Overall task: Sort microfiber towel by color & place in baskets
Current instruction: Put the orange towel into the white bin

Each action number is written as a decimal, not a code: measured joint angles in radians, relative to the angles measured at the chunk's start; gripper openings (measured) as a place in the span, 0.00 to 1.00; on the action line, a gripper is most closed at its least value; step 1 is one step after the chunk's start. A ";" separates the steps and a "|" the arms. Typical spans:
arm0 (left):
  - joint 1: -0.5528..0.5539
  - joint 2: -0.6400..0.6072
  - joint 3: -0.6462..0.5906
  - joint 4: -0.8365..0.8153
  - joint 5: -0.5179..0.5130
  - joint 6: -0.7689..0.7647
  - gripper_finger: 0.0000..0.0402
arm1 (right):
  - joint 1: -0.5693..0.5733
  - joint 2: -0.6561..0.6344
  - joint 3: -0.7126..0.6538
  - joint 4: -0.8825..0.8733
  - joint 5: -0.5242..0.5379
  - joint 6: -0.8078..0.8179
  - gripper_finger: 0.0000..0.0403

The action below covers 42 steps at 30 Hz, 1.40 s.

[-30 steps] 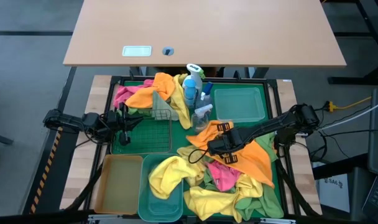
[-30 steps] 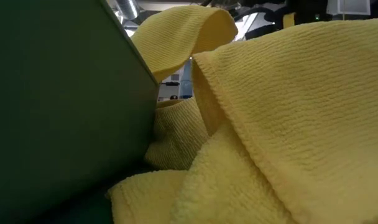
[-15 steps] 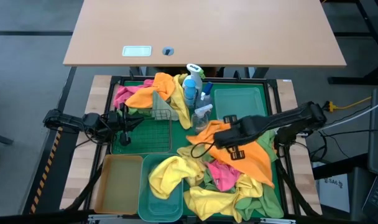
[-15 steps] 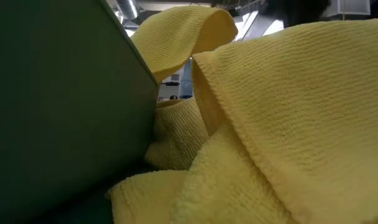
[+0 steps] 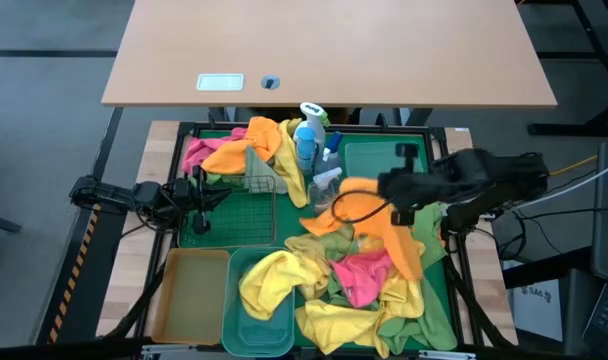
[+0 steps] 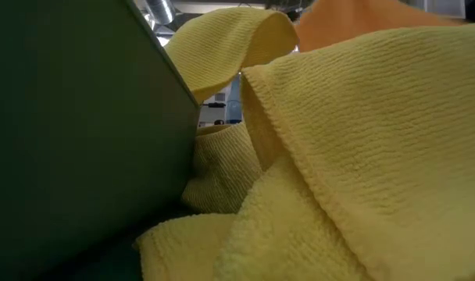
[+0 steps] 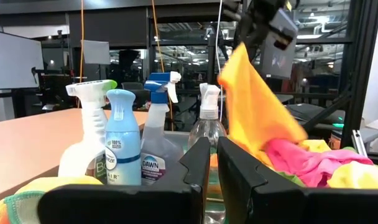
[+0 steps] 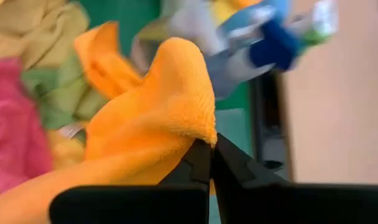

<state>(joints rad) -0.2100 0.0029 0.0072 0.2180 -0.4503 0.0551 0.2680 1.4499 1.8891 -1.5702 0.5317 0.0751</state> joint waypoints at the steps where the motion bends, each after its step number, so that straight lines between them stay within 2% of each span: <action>1: 0.000 0.000 0.000 0.000 0.000 0.000 0.07 | 0.000 -0.006 0.021 -0.002 0.020 0.000 0.01; 9: 0.000 0.000 0.000 0.000 0.000 0.000 0.07 | -0.041 -0.055 0.185 -0.001 0.214 -0.042 0.01; 17: 0.000 0.000 0.000 0.000 0.000 0.000 0.07 | -0.255 -0.081 0.256 -0.001 0.270 -0.093 0.01; 24: 0.000 0.000 0.000 0.000 0.000 0.000 0.07 | -0.460 -0.077 0.256 0.001 0.251 -0.157 0.01; 30: 0.000 0.000 0.000 0.000 0.000 0.000 0.07 | -0.578 -0.071 0.256 0.024 0.143 -0.160 0.01; 35: 0.000 0.000 0.000 0.000 0.000 0.000 0.07 | -0.596 -0.072 0.246 0.055 0.030 -0.162 0.01; 42: 0.000 0.000 0.000 0.000 0.000 0.000 0.07 | -0.596 -0.079 0.087 0.119 0.025 -0.188 0.01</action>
<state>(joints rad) -0.2100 0.0029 0.0071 0.2180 -0.4507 0.0551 -0.3283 1.3707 1.9762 -1.4509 0.5564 -0.1128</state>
